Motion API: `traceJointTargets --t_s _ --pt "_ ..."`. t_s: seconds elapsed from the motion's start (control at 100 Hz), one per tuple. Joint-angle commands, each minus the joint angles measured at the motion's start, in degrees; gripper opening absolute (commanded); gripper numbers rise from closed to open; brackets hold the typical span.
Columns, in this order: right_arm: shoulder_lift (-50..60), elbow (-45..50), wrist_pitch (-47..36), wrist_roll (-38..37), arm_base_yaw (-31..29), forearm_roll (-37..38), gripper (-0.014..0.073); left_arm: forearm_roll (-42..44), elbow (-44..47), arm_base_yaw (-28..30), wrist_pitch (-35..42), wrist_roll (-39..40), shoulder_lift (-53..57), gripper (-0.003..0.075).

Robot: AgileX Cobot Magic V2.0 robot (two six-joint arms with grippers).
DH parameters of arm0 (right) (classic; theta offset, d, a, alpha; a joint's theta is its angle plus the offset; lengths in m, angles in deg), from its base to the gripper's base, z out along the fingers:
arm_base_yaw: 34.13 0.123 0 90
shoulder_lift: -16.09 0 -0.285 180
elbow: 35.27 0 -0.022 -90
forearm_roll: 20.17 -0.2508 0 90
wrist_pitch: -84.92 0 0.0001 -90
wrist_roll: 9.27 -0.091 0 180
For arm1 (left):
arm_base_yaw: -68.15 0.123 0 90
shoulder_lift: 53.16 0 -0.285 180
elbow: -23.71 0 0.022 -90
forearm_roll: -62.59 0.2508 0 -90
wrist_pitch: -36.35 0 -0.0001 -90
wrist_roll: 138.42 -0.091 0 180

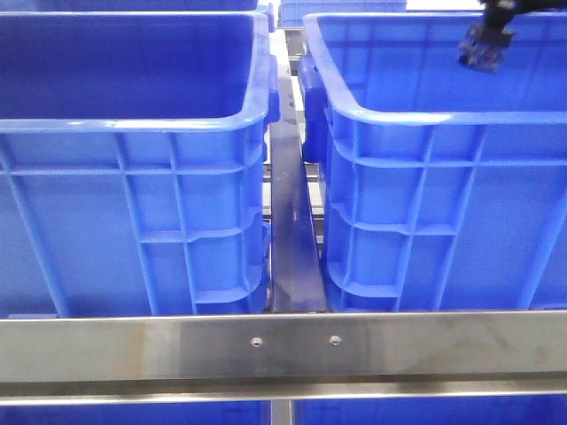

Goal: Pick red and yellow buttons and place in box
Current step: 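Lower the red button into the empty crate with the right gripper and release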

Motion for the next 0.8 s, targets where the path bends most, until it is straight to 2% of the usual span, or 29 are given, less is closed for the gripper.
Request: traceJointTargets --t_s 0.0,0.31,0.48,0.79 --pt "-0.5 -4.2 1.1 2.1 -0.1 -2.3 0.0244 -1.8 -2.2 -0.3 2.3 0.1 2.2 0.0512" --pt "-10.4 -10.1 0.9 2.3 0.9 -2.3 0.0244 -1.8 -2.2 -0.3 2.3 0.1 2.2 0.0512" --pt "-14.8 -13.2 -2.1 2.4 2.7 -2.3 0.0244 -1.8 -2.2 -0.3 2.8 0.1 2.2 0.0512" --pt "-16.6 -14.0 -5.3 4.3 3.1 -2.3 0.0244 -1.8 -2.2 -0.3 2.8 0.1 2.2 0.0512"
